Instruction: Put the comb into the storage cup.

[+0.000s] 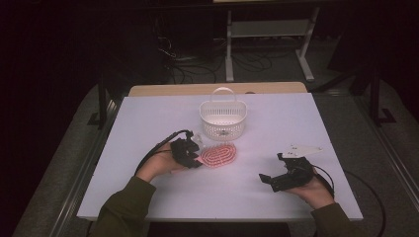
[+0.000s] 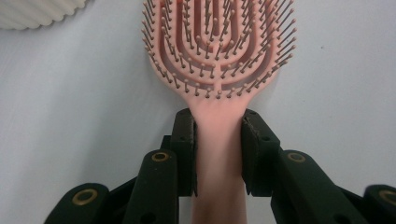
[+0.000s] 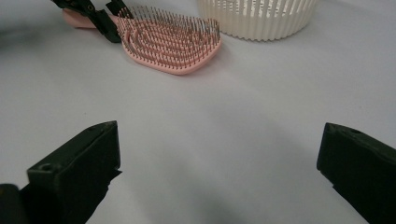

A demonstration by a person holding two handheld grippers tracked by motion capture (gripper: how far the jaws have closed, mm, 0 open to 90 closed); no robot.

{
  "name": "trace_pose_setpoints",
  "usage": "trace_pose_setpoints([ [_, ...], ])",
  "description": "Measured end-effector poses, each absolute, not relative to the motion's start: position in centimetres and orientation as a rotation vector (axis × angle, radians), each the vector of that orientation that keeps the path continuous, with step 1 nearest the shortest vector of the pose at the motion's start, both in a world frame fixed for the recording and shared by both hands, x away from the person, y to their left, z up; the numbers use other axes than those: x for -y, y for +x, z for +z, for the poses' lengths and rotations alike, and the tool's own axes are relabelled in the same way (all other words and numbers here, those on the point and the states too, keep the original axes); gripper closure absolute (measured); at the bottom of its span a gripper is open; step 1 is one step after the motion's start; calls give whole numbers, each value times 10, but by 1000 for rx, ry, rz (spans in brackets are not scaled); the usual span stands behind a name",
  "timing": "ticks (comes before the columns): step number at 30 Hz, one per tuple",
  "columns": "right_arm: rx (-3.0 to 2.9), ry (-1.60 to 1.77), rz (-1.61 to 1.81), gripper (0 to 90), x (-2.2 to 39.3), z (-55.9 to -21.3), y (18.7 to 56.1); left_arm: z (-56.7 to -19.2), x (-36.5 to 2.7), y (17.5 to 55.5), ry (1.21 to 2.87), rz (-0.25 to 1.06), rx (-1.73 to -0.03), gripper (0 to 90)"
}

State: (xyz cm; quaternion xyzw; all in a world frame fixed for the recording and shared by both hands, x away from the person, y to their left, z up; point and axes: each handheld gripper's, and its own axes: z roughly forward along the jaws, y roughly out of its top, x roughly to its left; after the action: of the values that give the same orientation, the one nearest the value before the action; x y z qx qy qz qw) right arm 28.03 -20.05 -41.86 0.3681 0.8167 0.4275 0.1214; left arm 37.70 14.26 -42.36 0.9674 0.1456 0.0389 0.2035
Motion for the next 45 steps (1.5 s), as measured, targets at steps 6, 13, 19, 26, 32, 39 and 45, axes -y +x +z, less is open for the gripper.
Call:
trace_pose_setpoints([
  [6,-2387,1074,1247,0,201,-419,281,-423,-143,377,2696,112,-402,702],
  [13,-2388,1075,1246,0,201,-419,281,-423,-145,376,2684,107,-412,703],
  [19,-2388,1075,1245,0,201,-419,281,-423,-148,374,2673,98,-416,703],
  [26,-2388,1076,1246,0,200,-419,281,-421,-150,372,2664,95,-414,703],
  [32,-2386,1077,1248,0,201,-419,281,-417,-153,369,2627,100,-421,703],
  [39,-2386,1077,1247,0,201,-419,281,-412,-157,366,2599,100,-422,703],
  [45,-2384,1080,1250,0,201,-419,281,-410,-161,364,2577,83,-428,703],
])
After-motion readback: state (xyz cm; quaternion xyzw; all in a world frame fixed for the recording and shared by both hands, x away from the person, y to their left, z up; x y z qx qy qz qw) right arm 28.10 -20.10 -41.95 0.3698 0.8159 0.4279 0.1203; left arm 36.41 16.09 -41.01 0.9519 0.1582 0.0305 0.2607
